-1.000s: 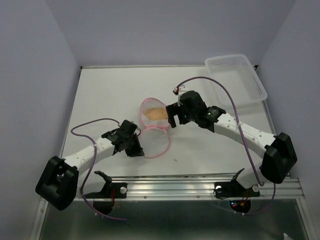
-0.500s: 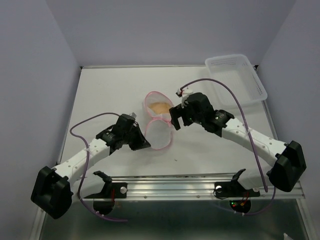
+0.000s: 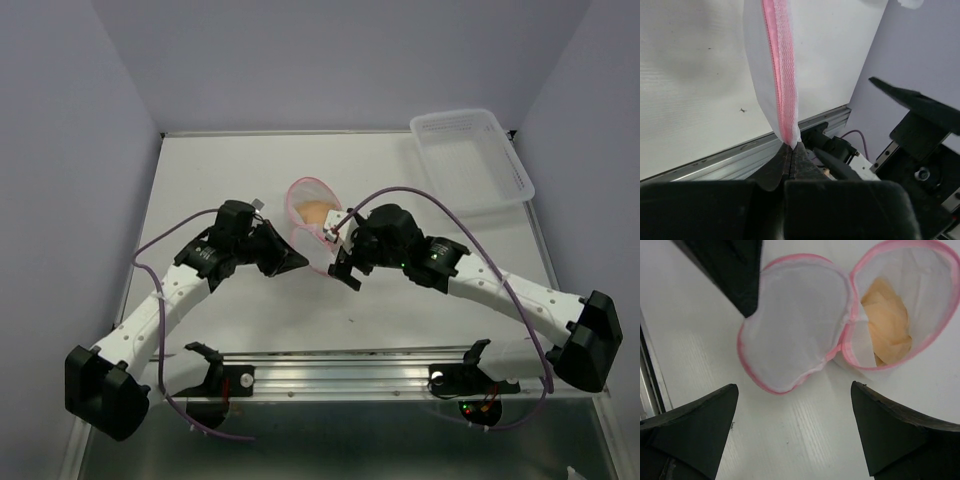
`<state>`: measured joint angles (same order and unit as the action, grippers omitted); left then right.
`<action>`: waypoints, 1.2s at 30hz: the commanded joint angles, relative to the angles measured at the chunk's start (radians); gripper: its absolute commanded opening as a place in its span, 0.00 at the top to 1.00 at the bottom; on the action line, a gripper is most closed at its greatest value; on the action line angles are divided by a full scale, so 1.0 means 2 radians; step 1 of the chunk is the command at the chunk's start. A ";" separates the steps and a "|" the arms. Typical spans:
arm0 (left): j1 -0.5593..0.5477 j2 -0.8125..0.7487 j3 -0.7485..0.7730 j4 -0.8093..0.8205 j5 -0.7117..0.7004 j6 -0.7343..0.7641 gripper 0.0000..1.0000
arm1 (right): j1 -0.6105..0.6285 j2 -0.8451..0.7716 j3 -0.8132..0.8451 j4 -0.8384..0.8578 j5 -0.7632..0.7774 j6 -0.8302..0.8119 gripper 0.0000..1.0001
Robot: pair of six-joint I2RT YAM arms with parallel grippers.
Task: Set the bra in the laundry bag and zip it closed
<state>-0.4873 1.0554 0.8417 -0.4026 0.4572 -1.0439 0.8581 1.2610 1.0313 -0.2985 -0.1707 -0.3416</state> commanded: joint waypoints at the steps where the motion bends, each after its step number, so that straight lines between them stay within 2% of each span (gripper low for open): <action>1: 0.020 -0.003 0.021 -0.007 0.033 -0.027 1.00 | 0.033 0.011 0.004 0.009 -0.047 -0.084 0.00; 8: 0.047 -0.005 0.029 -0.010 0.041 -0.035 1.00 | 0.044 0.040 0.033 -0.006 -0.070 -0.093 0.00; 14: 0.057 -0.015 0.031 -0.003 0.048 -0.031 1.00 | 0.049 0.067 0.029 0.045 -0.060 -0.056 0.03; 18: 0.063 -0.019 0.014 0.015 0.062 -0.036 1.00 | 0.049 0.102 0.044 0.062 -0.024 -0.025 0.30; 19: 0.064 -0.023 0.010 0.027 0.064 -0.042 1.00 | 0.049 0.107 0.045 0.066 -0.019 -0.022 0.44; 20: 0.064 -0.024 0.007 0.027 0.066 -0.042 1.00 | 0.049 0.111 0.047 0.066 -0.012 -0.020 0.44; 21: 0.065 -0.025 0.004 0.042 0.069 -0.044 1.00 | 0.049 0.114 0.047 0.072 0.012 -0.017 0.72; 22: 0.065 -0.026 0.003 0.047 0.071 -0.045 1.00 | 0.049 0.116 0.048 0.076 0.028 -0.010 0.82; 25: 0.066 -0.027 0.005 0.064 0.068 -0.036 0.98 | 0.049 0.114 0.058 0.096 0.077 0.005 0.95; 26: 0.066 -0.027 0.012 0.063 0.058 -0.033 0.81 | 0.049 0.110 0.064 0.096 0.079 0.007 0.97; 27: 0.070 -0.025 0.016 0.060 0.053 -0.029 0.71 | 0.049 0.110 0.076 0.096 0.080 0.009 0.99; 28: 0.073 -0.024 0.025 0.061 0.047 -0.017 0.39 | 0.049 0.109 0.080 0.096 0.072 0.014 0.99; 32: 0.083 -0.021 0.048 0.066 0.031 0.011 0.01 | 0.044 0.110 0.098 0.083 0.059 0.041 0.99; 36: 0.096 -0.017 0.071 0.049 0.010 0.042 0.01 | 0.014 0.138 0.142 0.036 0.032 0.065 0.99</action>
<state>-0.3164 1.0309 0.9016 -0.3225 0.5201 -1.0485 0.9306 1.5063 1.2125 -0.2104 -0.0788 -0.2737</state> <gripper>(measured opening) 0.990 0.046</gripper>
